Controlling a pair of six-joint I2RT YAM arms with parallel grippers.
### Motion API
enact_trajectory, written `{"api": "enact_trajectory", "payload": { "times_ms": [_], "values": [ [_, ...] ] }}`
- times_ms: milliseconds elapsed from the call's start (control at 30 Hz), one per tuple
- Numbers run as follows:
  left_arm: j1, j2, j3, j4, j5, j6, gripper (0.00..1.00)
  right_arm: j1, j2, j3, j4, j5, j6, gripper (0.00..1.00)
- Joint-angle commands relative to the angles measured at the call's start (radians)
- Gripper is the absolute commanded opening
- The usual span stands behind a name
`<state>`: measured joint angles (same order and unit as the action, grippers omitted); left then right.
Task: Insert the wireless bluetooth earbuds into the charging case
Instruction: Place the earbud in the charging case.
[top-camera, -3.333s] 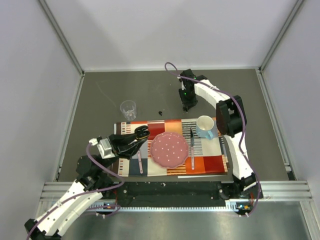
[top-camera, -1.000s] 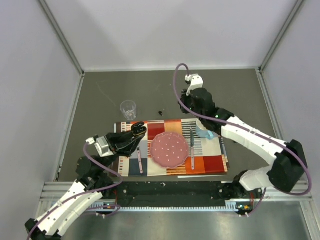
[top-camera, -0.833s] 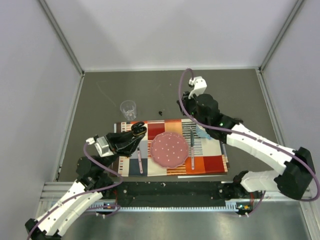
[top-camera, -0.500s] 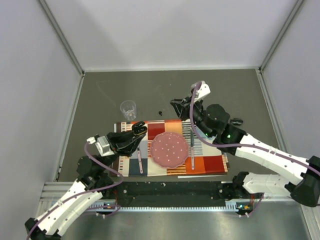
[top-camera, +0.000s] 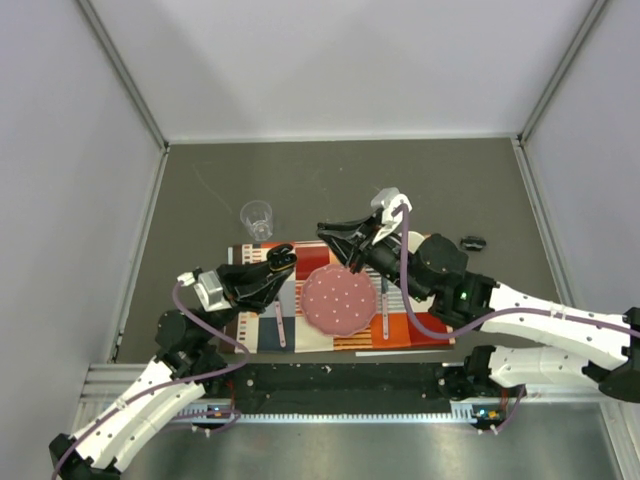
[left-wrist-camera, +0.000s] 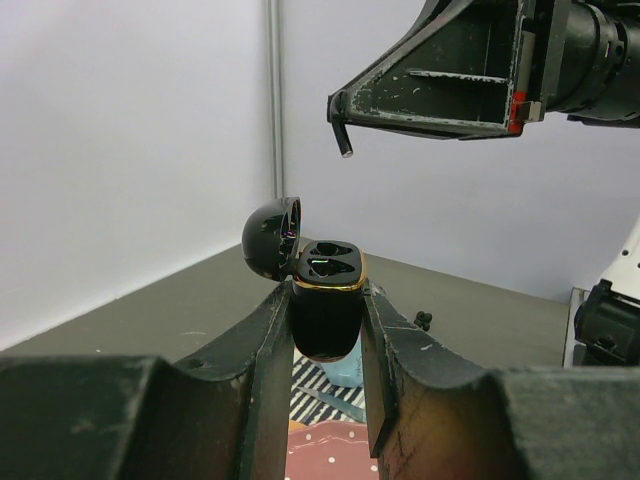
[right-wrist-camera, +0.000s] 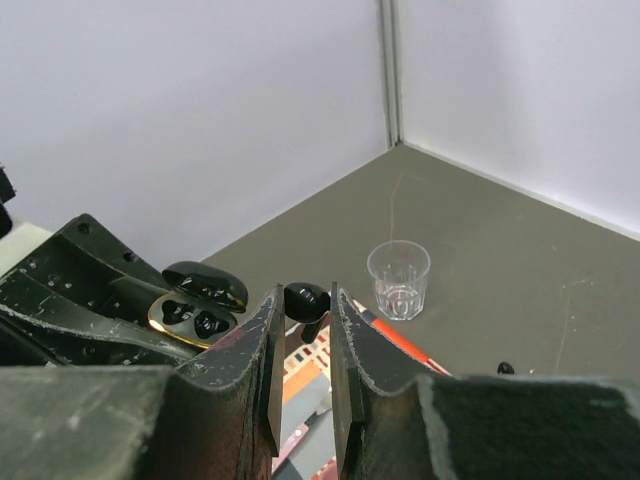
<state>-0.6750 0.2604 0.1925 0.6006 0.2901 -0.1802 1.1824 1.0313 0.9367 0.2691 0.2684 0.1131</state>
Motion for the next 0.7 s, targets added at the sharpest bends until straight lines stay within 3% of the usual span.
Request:
{"api": "enact_trajectory", "payload": {
  "times_ms": [0,667],
  "values": [
    [0.003,0.016,0.015,0.053,0.009,0.012,0.00,0.023,-0.025,0.013,0.009,0.083,-0.013,0.00],
    [0.002,-0.024,0.062,-0.056,0.007,0.051,0.00,0.022,-0.060,0.062,-0.088,0.212,-0.029,0.00]
  ]
}}
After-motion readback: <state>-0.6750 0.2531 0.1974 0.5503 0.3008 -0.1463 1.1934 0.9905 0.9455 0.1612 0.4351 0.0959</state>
